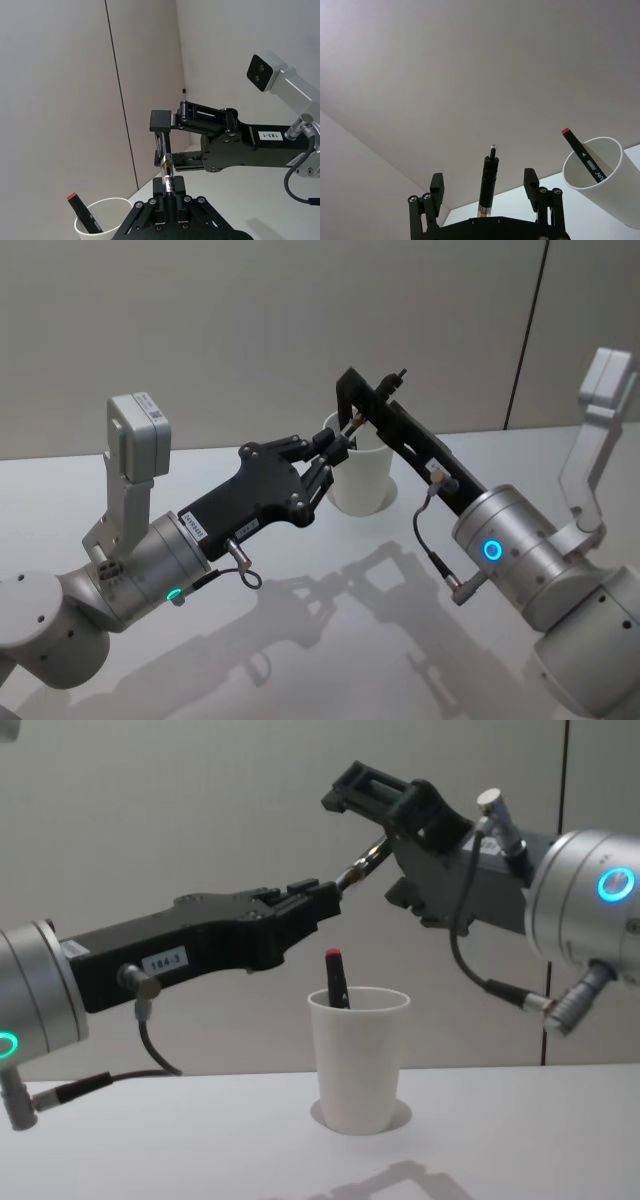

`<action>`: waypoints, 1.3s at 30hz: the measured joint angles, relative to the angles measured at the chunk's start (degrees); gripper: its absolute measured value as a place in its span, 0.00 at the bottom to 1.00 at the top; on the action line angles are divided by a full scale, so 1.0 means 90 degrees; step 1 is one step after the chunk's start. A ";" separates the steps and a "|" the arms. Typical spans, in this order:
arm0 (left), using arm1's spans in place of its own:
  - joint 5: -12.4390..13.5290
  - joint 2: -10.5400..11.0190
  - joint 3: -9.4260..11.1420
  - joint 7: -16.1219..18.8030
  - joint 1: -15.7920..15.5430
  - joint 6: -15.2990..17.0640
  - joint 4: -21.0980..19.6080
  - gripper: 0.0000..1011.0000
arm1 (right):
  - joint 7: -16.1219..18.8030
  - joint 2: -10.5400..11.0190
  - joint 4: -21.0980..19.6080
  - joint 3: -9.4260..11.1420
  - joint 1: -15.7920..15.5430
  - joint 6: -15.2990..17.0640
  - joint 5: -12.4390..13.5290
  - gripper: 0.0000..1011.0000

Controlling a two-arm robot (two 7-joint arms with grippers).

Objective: Place the pen into the pen holder.

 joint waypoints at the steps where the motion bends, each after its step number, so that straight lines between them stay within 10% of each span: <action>1: 0.0000 0.0000 0.0000 0.0000 0.0000 0.0000 0.0000 0.13 | 0.0000 0.0000 0.0000 0.0000 0.0000 0.0000 0.0000 0.99; 11: 0.0000 0.0000 0.0000 0.0000 0.0000 0.0000 0.0000 0.13 | -0.0006 -0.0041 0.0038 -0.0049 0.0044 -0.0039 -0.0104 0.86; 34: -0.0001 0.0000 0.0000 0.0000 0.0000 0.0000 0.0000 0.13 | -0.0004 -0.0064 0.0064 -0.0080 0.0067 -0.0064 -0.0166 0.14; 39: 0.0000 0.0000 0.0000 0.0000 0.0000 0.0001 0.0000 0.13 | -0.0004 -0.0066 0.0067 -0.0081 0.0070 -0.0066 -0.0168 0.13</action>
